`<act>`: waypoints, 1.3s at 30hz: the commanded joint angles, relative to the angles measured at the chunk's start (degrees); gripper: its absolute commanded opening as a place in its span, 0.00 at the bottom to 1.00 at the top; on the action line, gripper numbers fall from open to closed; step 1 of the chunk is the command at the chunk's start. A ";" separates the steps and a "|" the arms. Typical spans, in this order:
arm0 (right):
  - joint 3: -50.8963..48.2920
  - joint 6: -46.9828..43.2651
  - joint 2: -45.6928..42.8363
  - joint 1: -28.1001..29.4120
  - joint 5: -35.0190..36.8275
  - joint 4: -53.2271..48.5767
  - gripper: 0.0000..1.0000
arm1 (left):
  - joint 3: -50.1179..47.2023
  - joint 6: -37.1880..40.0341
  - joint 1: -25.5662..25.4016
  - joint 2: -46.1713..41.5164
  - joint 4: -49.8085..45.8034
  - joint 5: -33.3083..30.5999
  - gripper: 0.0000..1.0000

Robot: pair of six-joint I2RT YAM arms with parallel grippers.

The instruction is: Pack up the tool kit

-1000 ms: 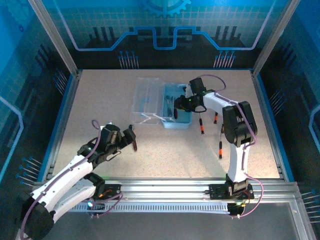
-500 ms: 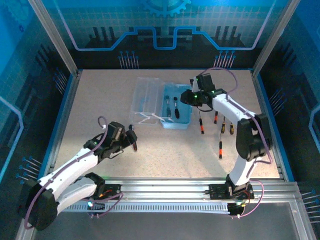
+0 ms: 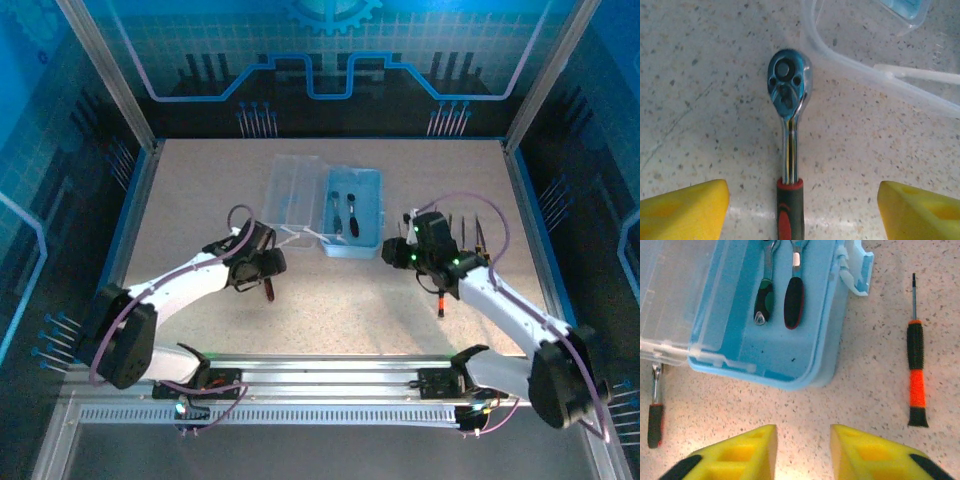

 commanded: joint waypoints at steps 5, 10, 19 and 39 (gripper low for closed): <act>-10.09 4.55 -13.50 1.66 3.69 1.11 0.51 | 5.81 5.54 1.88 8.35 1.70 -1.47 0.61; -11.46 4.75 -16.61 1.74 4.00 0.15 0.51 | 7.99 7.13 4.00 13.13 2.48 0.98 0.44; -12.17 6.08 -16.51 1.86 3.32 1.23 0.50 | 7.80 6.96 4.26 15.30 0.91 -0.93 0.32; -11.43 6.73 -13.51 1.98 2.51 3.56 0.50 | 1.47 6.12 3.52 15.40 2.98 0.56 0.26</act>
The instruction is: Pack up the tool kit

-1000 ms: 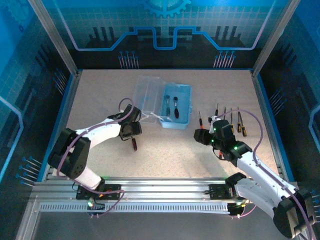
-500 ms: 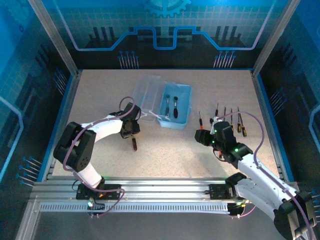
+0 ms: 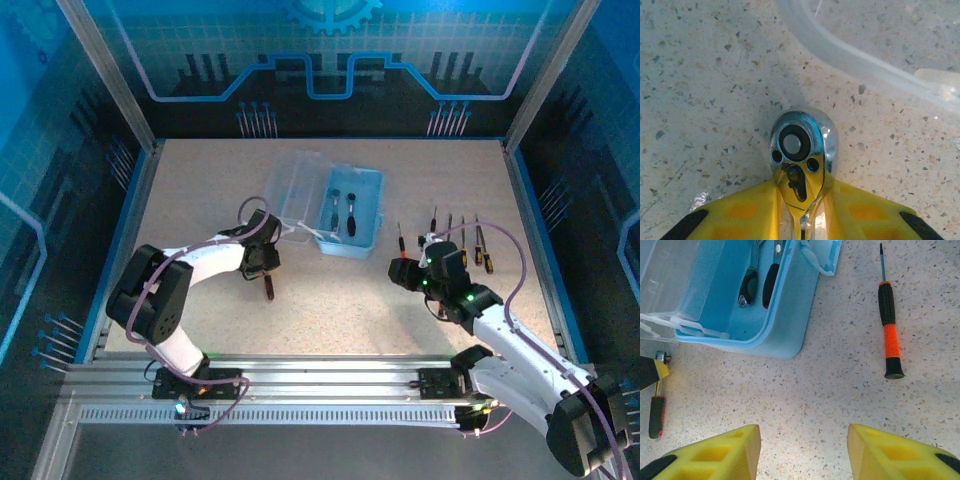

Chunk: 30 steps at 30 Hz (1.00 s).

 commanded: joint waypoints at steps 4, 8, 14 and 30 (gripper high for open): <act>0.51 1.05 0.80 0.83 -0.62 1.70 0.50 | -3.43 0.57 -1.11 1.39 -1.85 0.72 0.16; 0.47 1.17 1.64 1.11 -1.14 2.94 0.50 | -6.01 -0.62 -1.38 0.50 1.02 1.76 0.07; 0.28 0.66 2.70 2.62 -2.30 5.01 0.52 | -8.39 -1.66 -1.70 -5.40 0.24 2.11 0.04; 3.86 0.26 9.07 9.30 -6.52 9.80 0.54 | -12.70 -6.47 -3.21 -30.70 -3.22 8.05 0.00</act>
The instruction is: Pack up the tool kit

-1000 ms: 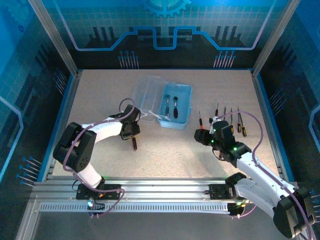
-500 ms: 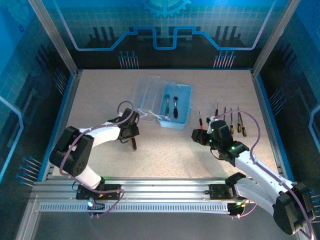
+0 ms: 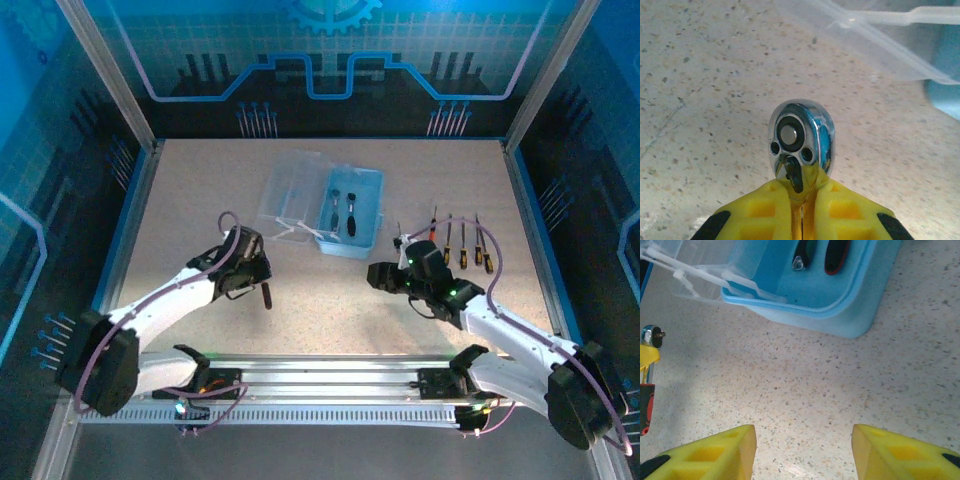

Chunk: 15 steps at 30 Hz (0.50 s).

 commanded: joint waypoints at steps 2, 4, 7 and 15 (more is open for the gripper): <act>3.56 -0.11 1.81 3.04 -2.05 2.91 0.54 | -2.06 -2.66 -1.29 -9.01 -1.54 1.13 0.00; 4.79 -0.21 3.46 5.08 -1.63 3.76 0.55 | -2.95 -2.43 -1.41 -13.74 -1.61 -0.61 0.00; 6.78 0.82 6.99 7.86 -2.53 6.09 0.54 | -2.83 -2.31 -1.40 -18.67 -1.90 -2.27 0.00; 13.88 2.67 18.09 17.01 -9.18 17.42 0.60 | 0.31 -5.62 -1.50 -15.86 2.95 2.32 0.00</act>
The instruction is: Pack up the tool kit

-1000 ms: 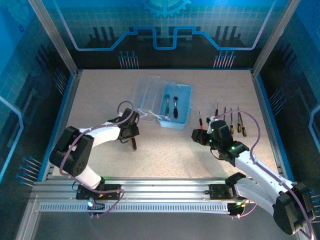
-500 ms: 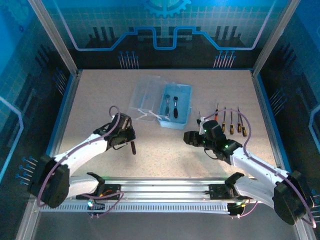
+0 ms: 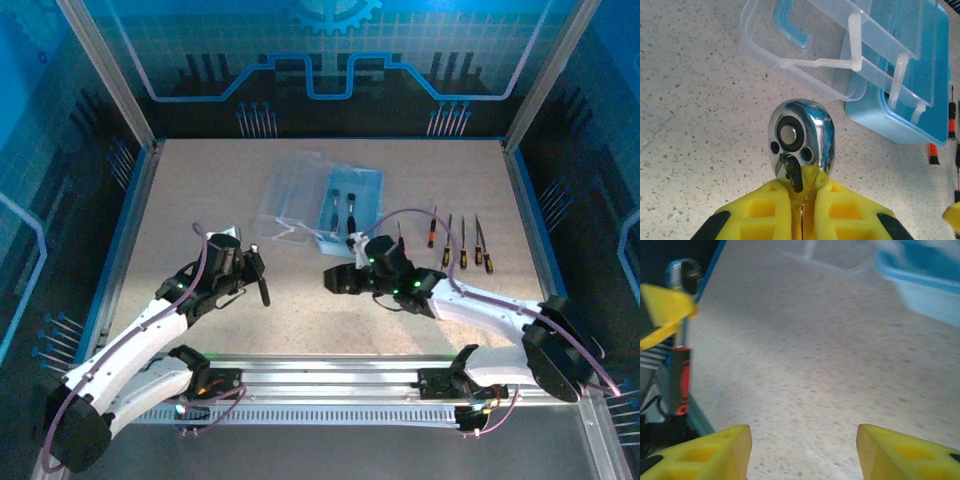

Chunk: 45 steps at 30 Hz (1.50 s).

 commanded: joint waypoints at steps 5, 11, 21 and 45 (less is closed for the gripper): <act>8.15 4.10 8.35 6.57 -4.05 8.56 0.63 | 3.20 -5.56 -0.42 4.85 8.54 6.13 0.00; 10.90 6.76 14.55 9.46 -3.94 11.36 0.64 | 2.90 -6.66 -0.70 6.46 10.50 7.29 0.00; 15.63 7.56 21.28 10.16 -5.10 11.80 0.52 | 1.77 -7.76 -1.02 6.57 11.94 9.15 0.00; 13.30 6.97 17.45 9.95 -0.36 6.54 0.11 | 5.17 -0.67 -0.85 -3.52 3.60 -1.17 0.78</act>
